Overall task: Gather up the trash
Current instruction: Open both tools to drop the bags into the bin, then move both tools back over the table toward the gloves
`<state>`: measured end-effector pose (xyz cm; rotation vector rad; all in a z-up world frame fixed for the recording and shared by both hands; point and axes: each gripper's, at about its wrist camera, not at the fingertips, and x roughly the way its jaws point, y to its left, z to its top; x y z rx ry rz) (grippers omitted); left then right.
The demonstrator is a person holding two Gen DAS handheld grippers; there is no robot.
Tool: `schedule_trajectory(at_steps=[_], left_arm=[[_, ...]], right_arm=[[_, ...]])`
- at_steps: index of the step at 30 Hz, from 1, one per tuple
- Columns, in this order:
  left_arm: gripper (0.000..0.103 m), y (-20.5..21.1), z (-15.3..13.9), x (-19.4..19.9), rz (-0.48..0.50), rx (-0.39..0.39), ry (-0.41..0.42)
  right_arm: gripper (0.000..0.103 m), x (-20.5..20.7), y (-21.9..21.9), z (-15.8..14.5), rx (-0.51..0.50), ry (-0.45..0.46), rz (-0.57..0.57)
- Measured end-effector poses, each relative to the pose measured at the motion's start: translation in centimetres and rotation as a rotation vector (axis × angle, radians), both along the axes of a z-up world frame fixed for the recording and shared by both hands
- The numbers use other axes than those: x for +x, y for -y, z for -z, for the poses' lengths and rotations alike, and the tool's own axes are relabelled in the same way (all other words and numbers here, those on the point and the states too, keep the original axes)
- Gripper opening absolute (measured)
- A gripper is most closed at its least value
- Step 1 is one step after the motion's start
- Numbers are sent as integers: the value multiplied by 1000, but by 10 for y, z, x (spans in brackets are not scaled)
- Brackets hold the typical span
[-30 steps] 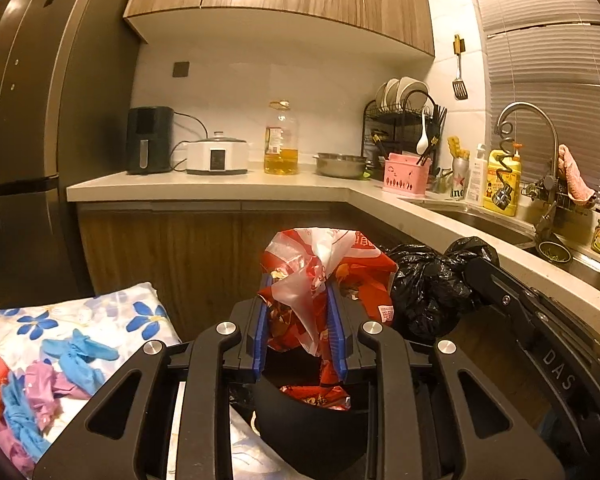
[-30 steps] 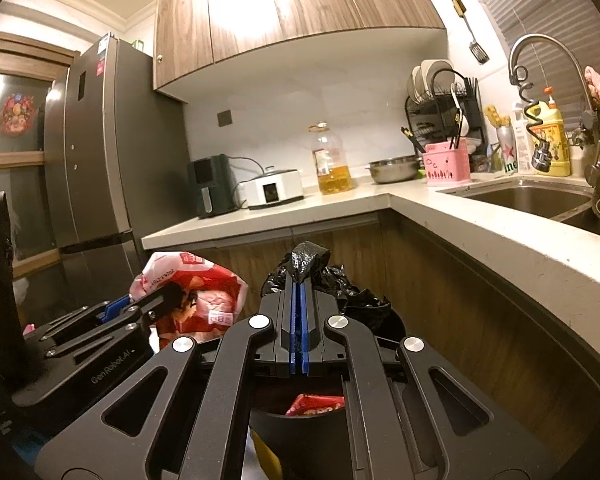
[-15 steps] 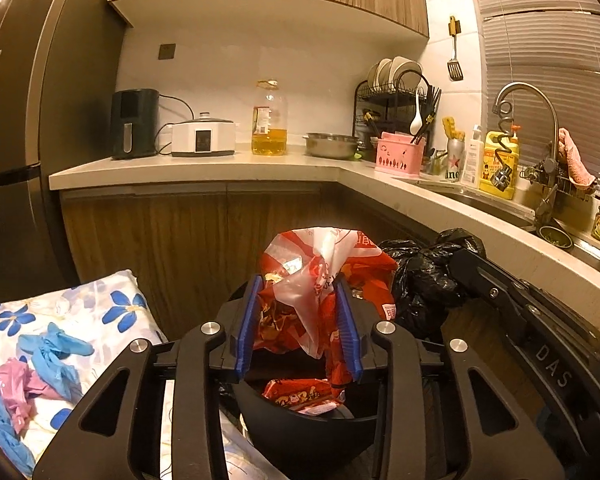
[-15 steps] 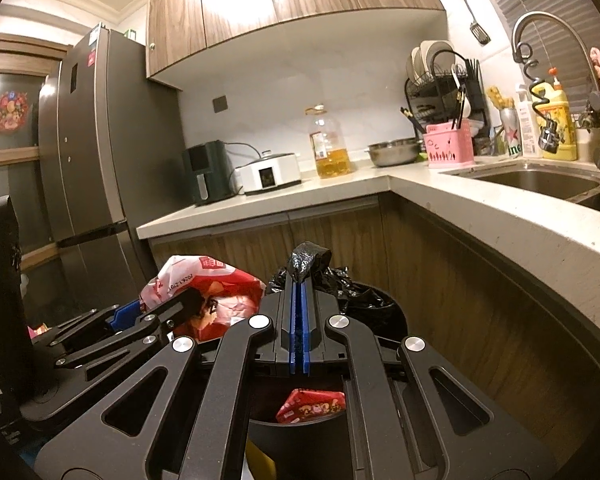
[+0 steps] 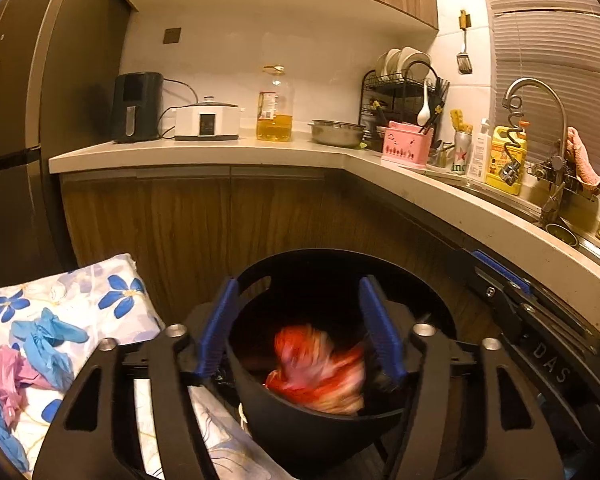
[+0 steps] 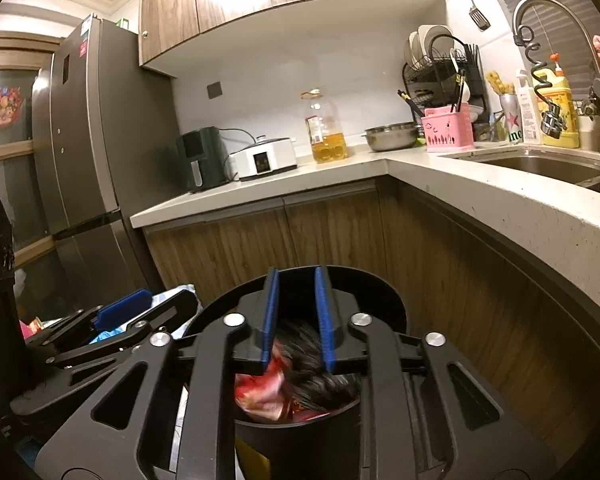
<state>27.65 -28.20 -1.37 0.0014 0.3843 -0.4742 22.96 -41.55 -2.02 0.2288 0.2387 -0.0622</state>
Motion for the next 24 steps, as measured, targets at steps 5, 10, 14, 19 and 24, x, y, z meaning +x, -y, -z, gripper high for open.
schedule_trajectory(at_steps=[5,10,14,19,24], left_arm=[[80,-13,1,1,-52,-14,-17],[87,-26,3,-7,-123,10,-32],[90,-36,4,-17,-172,43,-37],[96,-55,5,-36,-253,52,-44],[97,-76,8,-59,-326,74,-37]], right_arm=[[38,-3,2,1,8,-5,14],[54,-11,-2,1,9,-11,17],[65,-21,-12,0,-7,-18,3],[74,-35,-26,0,-14,-34,-17],[76,-50,-38,1,-8,-47,-35]])
